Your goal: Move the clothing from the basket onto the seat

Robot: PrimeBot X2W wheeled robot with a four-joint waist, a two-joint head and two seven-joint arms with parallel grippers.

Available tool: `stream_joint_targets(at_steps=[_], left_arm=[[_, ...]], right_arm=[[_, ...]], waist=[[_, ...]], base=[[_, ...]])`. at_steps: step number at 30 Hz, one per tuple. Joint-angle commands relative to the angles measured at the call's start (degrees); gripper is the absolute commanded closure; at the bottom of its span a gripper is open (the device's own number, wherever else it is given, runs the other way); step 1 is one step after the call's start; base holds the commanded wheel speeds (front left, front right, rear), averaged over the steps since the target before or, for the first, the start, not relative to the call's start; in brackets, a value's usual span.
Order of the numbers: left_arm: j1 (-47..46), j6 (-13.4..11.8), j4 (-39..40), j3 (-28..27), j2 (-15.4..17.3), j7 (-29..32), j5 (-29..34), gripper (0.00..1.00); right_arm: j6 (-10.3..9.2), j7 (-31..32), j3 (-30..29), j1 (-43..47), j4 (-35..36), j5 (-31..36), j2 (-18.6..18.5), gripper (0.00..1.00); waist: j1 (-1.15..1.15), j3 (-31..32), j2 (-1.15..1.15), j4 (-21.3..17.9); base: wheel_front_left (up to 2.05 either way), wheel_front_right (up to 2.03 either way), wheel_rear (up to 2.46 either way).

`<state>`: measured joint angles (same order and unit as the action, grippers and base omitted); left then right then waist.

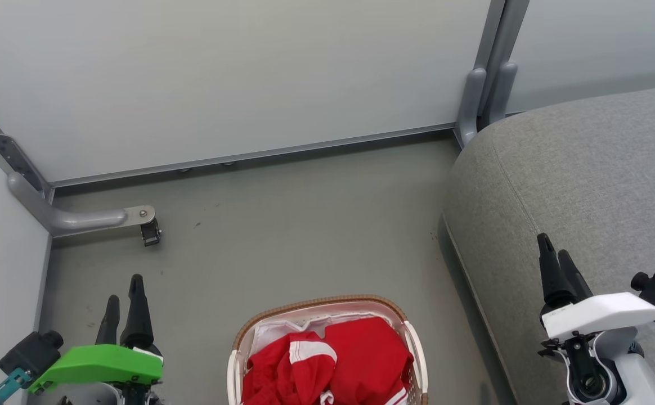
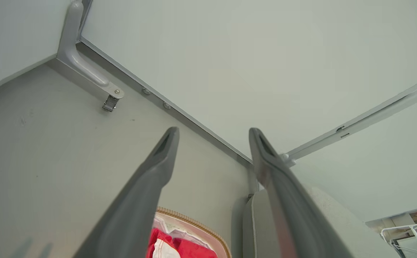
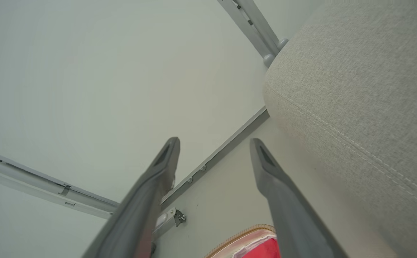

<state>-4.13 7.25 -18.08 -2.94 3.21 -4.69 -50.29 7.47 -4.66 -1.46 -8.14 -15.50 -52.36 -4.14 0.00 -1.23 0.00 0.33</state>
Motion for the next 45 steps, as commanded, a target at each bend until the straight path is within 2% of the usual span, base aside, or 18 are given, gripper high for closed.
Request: stream_joint_targets(at_steps=[1,19,45], left_arm=[[-0.2,0.2,0.5,0.5,0.8,-0.6,2.5,0.0],[1.4,0.2,0.2,2.3,1.3,-3.6,18.3,0.0],[2.2,0.3,-0.2,4.0,0.9,-7.1,30.0,0.0]], right_arm=[[0.02,-0.7,0.2,-1.6,0.1,2.2,-0.5,0.0],[0.02,-3.7,1.8,-1.2,-3.1,14.9,-0.7,0.0],[0.02,-7.2,5.1,-1.0,-4.9,27.8,-0.8,0.0]], waist=[[0.0,0.0,0.0,0.0],[0.0,0.1,0.0,0.2],[0.0,-0.2,0.0,0.3]], base=[[0.0,0.0,0.0],[0.0,0.0,0.0],[0.0,0.0,0.0]])
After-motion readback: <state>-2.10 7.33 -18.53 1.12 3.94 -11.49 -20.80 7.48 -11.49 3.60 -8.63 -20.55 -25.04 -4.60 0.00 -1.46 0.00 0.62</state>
